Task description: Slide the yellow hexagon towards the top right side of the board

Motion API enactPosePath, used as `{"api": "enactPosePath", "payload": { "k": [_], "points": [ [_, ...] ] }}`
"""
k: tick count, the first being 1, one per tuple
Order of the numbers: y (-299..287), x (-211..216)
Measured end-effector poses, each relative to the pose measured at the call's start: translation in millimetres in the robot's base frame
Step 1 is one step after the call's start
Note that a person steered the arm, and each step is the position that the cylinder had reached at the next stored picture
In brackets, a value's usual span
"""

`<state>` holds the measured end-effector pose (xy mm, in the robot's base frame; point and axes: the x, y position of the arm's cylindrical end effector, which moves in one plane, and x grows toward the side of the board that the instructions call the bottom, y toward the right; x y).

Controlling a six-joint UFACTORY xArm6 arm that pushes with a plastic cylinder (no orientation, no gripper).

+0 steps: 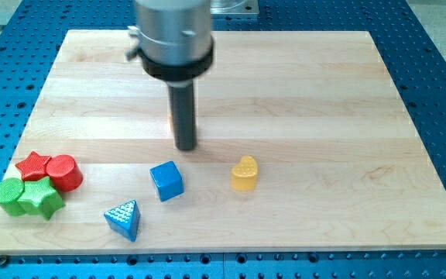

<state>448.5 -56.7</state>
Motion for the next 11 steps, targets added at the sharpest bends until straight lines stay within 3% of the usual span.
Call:
{"api": "enactPosePath", "payload": {
  "k": [1, 2, 3, 4, 5, 6, 7, 8, 9, 10, 11],
  "points": [
    [67, -66],
    [47, -10],
    [-48, -5],
    [4, -52],
    [133, -59],
    [79, -52],
    [38, -71],
    [144, -135],
    [114, -104],
    [198, -92],
    [275, -131]
  ]
}}
